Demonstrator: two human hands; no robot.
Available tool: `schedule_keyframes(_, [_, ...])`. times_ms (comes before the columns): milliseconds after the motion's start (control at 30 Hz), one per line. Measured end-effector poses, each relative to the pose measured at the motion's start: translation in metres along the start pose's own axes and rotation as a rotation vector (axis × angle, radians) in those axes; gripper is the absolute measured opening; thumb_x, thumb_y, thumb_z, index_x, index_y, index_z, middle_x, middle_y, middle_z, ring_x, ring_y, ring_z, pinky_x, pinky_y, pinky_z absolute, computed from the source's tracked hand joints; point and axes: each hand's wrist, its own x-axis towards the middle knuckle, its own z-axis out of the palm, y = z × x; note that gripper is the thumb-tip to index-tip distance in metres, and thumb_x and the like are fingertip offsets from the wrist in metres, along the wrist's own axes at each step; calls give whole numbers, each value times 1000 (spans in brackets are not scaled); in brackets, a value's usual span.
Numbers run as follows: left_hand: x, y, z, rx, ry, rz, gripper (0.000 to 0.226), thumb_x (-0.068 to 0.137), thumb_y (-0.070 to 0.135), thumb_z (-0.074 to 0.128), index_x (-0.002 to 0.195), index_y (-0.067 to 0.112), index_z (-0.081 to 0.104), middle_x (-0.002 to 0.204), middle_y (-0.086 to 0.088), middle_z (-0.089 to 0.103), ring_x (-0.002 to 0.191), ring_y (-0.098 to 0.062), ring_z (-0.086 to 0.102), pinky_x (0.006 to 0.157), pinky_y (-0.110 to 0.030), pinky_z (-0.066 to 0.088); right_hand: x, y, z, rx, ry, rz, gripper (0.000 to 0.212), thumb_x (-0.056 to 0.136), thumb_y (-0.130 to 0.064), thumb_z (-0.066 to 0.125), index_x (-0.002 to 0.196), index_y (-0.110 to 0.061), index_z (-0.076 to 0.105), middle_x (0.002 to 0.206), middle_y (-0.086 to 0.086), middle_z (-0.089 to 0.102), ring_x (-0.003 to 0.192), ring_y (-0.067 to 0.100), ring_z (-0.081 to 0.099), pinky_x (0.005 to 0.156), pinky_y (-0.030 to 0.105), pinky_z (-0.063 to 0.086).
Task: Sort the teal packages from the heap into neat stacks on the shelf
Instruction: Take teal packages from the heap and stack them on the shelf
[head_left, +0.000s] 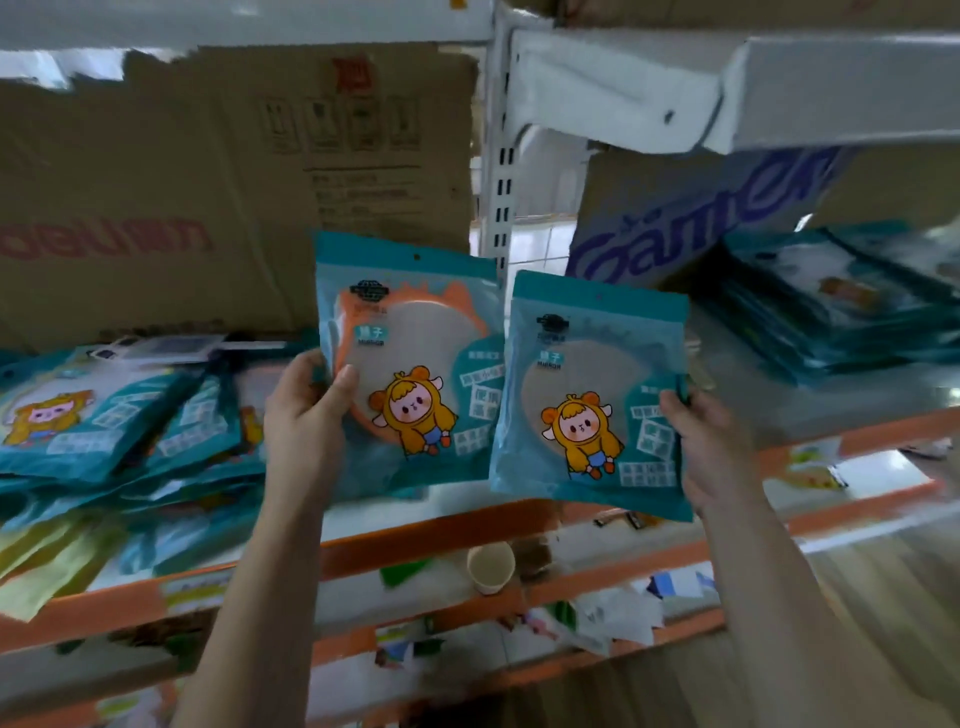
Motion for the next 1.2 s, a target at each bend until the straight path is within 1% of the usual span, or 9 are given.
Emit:
schedule_keyframes(333, [-87,4,201,-211,-126,3,20,97,9,53,116,4,57,86,5,69,74,-8,67,59,-22,56,17,-25,-213,2,209,-32,7,95,-13,58,97,-15,64,80,0,74,64,15,70,65,35,58])
schedule_keyframes(467, [-115,7,269,-233,-176,25,25,97,8,52,122,12,56,95,-4,69,77,-15,68,57,-26,57,28,-43,-275,62,267,-52,17,94,-9,59,94,-25,62,76,-6,74,64,10,70,55,27,57])
schedule_keyframes(567, [-125,10,308,-233,-206,62,32,97,5,51,124,22,53,101,-3,68,82,-17,69,60,-31,59,36,-56,-312,88,276,-58,25,93,-9,59,114,-24,59,85,-6,72,68,10,72,56,27,56])
schedule_keyframes(633, [-126,11,331,-239,-242,79,40,98,2,48,134,19,48,112,-1,68,91,-21,69,66,-34,60,45,-63,-332,74,278,-58,37,93,-12,59,127,-25,55,91,-4,72,72,11,72,58,29,56])
schedule_keyframes(767, [-120,14,370,-306,-293,62,48,99,-6,40,144,7,36,105,20,70,94,-5,68,72,-22,57,68,-75,-359,72,312,-72,38,92,-16,61,128,-29,56,103,1,71,82,15,73,65,33,56])
schedule_keyframes(900, [-101,16,406,-356,-320,118,44,98,-7,39,136,15,46,114,15,67,105,-10,66,81,-27,57,103,-92,-378,76,316,-115,41,92,-16,63,130,-28,54,108,4,71,91,20,72,72,38,57])
schedule_keyframes(1033, [-71,15,447,-385,-297,115,44,99,3,47,141,13,45,134,-12,56,118,-24,59,85,-32,55,145,-111,-395,37,326,-165,41,93,-13,61,131,-26,55,106,7,72,88,21,72,68,36,59])
schedule_keyframes(1133, [-51,15,477,-315,-203,141,41,99,5,49,140,5,46,126,-13,58,108,-14,61,79,-18,51,175,-125,-405,11,318,-185,37,95,-10,57,130,-24,55,89,0,75,77,15,73,59,29,58])
schedule_keyframes(1200, [-40,14,494,-304,-175,98,40,100,13,51,140,15,49,128,-7,59,110,-14,61,83,-21,53,192,-132,-407,26,322,-195,34,96,-9,55,126,-25,55,79,-3,75,72,12,72,56,27,58])
